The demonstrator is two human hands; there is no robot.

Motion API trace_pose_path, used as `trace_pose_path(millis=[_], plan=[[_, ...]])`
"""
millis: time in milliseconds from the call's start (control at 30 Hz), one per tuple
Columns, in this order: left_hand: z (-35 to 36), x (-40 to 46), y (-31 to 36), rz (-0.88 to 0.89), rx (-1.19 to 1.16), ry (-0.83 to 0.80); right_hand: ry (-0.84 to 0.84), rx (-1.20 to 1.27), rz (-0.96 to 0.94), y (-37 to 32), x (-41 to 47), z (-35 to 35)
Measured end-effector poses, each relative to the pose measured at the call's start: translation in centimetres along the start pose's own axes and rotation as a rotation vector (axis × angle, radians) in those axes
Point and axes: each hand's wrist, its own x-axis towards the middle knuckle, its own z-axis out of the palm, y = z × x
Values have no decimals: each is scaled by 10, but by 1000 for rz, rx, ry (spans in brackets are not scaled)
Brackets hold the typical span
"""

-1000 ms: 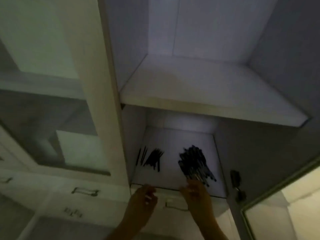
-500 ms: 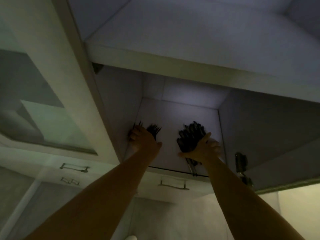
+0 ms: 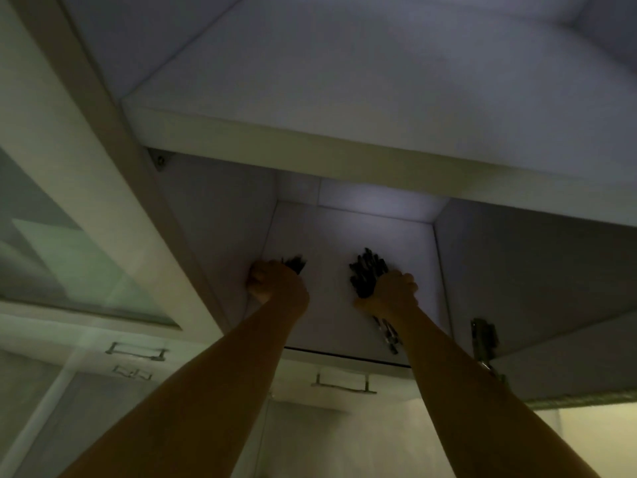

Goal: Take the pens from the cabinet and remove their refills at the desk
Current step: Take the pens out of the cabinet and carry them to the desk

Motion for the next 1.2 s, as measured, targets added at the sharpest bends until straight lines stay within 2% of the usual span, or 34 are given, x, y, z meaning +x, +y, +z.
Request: trace_pose_path(millis=[333,400,533,733,867,1000,1067,1100,1133,1200], plan=[[18,6,-7,85,-136,71,72,57,23,-22,7,12],[22,2,-6,45,-68,187,67,54,25,-23,8,15],[24,-12,-11,21,73,164,110,-16,-23,-20,9,21],[31,-18,-10,92,49,265,169,-105,-93,-21,3,26],[33,-20,-12,74,47,315,428,-208,-155,-23,-8,28],[26,-25,-10,-32,66,280,149,-50,-187,-16,-2,28],[33,-18,-10,-39,53,233,169,-13,-178,-12,-3,27],[38,-13,-12,-24,86,266,175,-7,-181,-10,-5,27],[41,-10,-15,10,134,316,172,-8,-193,-8,-7,29],[49,-3,-20,170,111,271,172,1,-214,-4,-9,30]])
